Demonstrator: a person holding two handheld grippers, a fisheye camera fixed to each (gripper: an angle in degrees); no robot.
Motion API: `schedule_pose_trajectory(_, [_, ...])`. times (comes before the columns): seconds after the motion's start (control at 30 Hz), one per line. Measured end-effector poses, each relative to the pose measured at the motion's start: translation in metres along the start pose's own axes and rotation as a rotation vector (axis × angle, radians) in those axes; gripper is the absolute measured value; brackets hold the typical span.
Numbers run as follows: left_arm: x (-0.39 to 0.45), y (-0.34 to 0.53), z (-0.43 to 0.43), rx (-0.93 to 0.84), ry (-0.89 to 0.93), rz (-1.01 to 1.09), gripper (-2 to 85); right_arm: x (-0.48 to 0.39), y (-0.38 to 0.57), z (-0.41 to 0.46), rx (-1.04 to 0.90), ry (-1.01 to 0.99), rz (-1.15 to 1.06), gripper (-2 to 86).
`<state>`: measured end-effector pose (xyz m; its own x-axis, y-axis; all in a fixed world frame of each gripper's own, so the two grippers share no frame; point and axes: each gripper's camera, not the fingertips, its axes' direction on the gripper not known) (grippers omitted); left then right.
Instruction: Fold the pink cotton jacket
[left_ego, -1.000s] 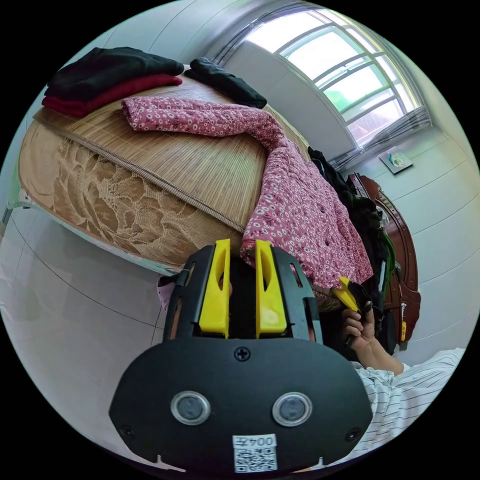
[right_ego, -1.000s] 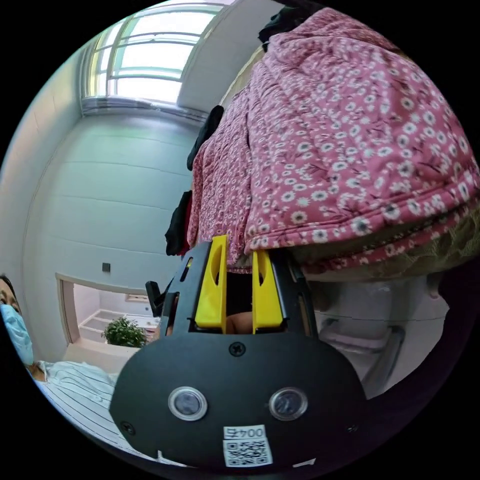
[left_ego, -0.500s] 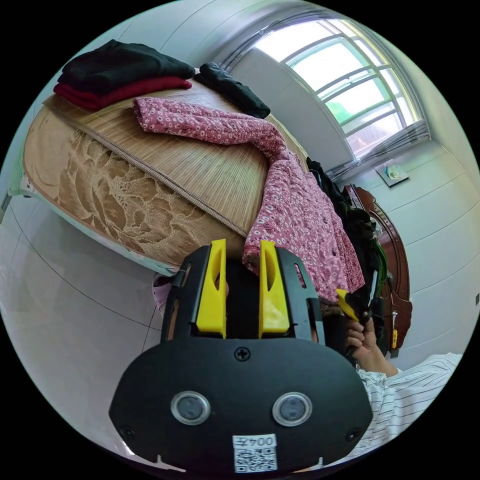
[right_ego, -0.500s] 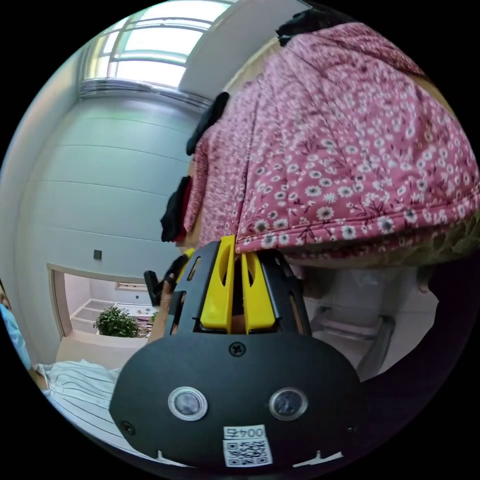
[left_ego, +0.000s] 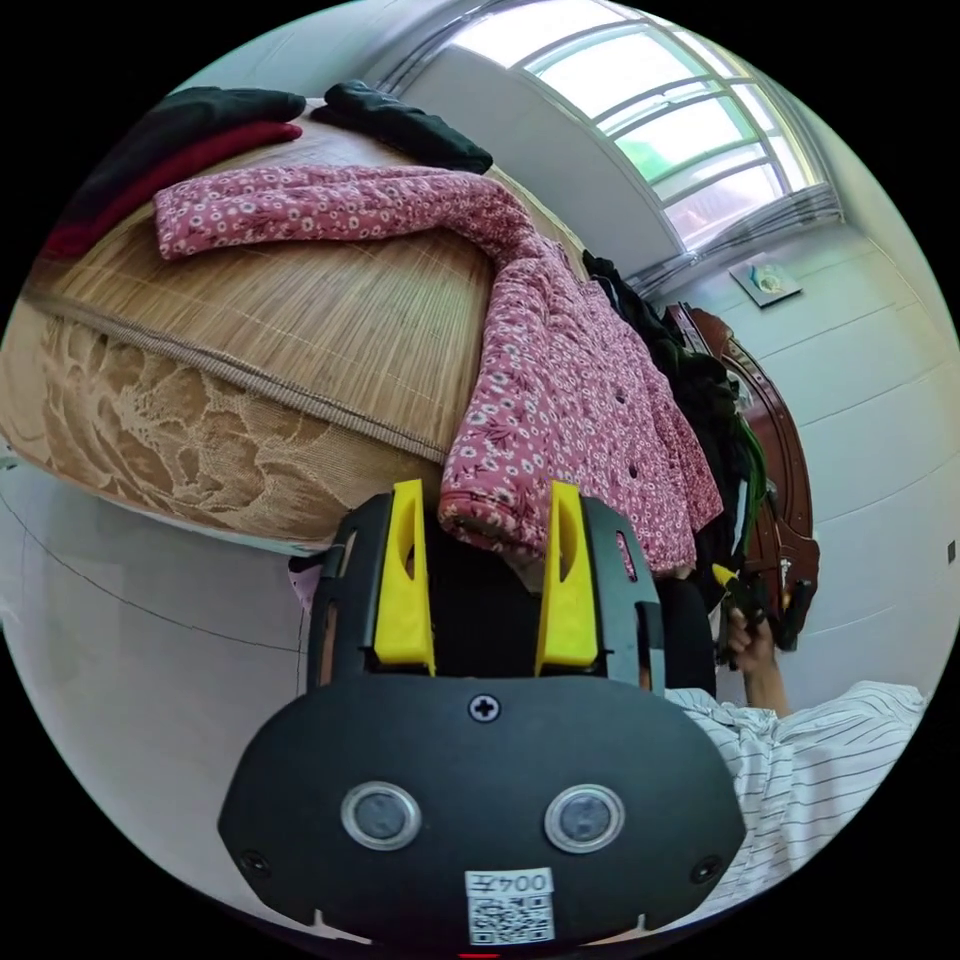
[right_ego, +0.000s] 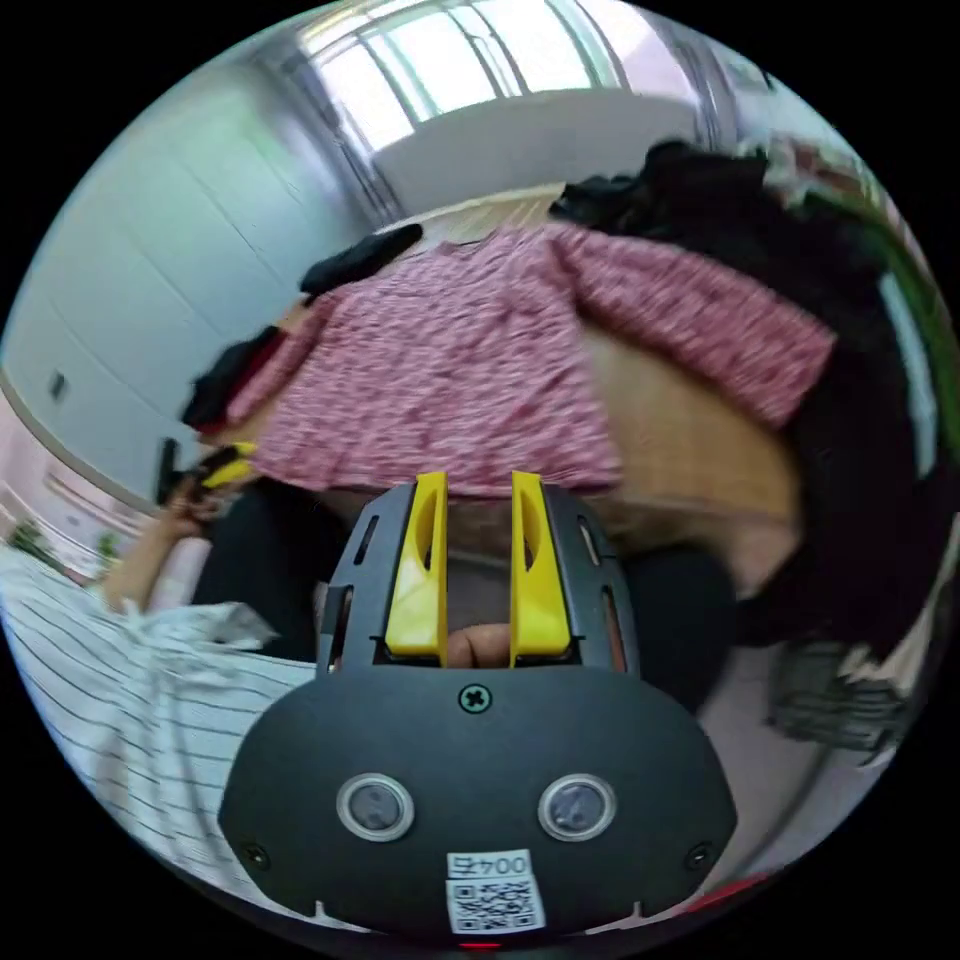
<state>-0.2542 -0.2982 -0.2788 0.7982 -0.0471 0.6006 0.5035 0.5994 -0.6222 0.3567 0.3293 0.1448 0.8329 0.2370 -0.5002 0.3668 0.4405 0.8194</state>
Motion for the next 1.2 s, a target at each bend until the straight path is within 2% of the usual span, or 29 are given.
schedule_pose_trajectory(0.07, [0.009, -0.004, 0.009, -0.029, -0.016, 0.03, 16.9, 0.03, -0.006, 0.001, -0.041, -0.021, 0.029, 11.4])
schedule_pose_trajectory(0.2, [0.025, -0.014, 0.028, -0.076, -0.075, 0.05, 17.5, 0.087, -0.021, 0.031, -0.078, -0.314, 0.241, 13.4])
schedule_pose_trajectory(0.3, [0.03, -0.013, 0.037, -0.076, -0.07, 0.033, 17.5, 0.104, -0.025, 0.055, -0.087, -0.463, 0.385, 14.2])
schedule_pose_trajectory(0.43, [0.043, -0.01, 0.049, -0.072, -0.088, 0.053, 16.1, 0.093, -0.026, 0.072, -0.132, -0.508, 0.41, 13.0])
schedule_pose_trajectory(0.53, [0.056, -0.009, 0.062, -0.057, -0.173, 0.064, 11.2, 0.082, -0.031, 0.071, -0.156, -0.433, 0.433, 6.3])
schedule_pose_trajectory(0.6, [0.065, -0.009, 0.068, -0.069, -0.221, 0.062, 7.7, 0.066, -0.04, 0.045, -0.105, -0.395, 0.417, 5.0])
schedule_pose_trajectory(0.7, [0.077, -0.002, 0.051, -0.009, -0.15, 0.074, 5.6, 0.044, -0.041, -0.003, -0.045, -0.434, 0.396, 4.5])
schedule_pose_trajectory(0.77, [0.086, 0.005, 0.047, -0.014, -0.159, 0.115, 5.3, 0.036, -0.03, -0.016, -0.047, -0.484, 0.436, 4.6])
schedule_pose_trajectory(0.87, [0.089, 0.023, 0.061, -0.067, -0.221, 0.158, 6.1, 0.017, -0.005, -0.004, -0.134, -0.439, 0.466, 5.0])
schedule_pose_trajectory(0.97, [0.067, 0.038, 0.079, -0.058, -0.152, 0.062, 8.7, 0.004, 0.012, 0.022, -0.208, -0.412, 0.496, 6.1])
schedule_pose_trajectory(1.03, [0.061, 0.045, 0.076, -0.008, -0.13, 0.015, 10.0, -0.005, 0.014, 0.016, -0.179, -0.373, 0.498, 6.6])
schedule_pose_trajectory(1.1, [0.072, 0.051, 0.06, 0.096, -0.239, 0.028, 10.4, -0.026, 0.004, -0.01, -0.113, -0.201, 0.394, 7.1])
schedule_pose_trajectory(1.2, [0.107, 0.043, 0.058, 0.228, -0.296, 0.143, 9.2, -0.064, -0.02, -0.036, 0.01, 0.05, 0.184, 6.2])
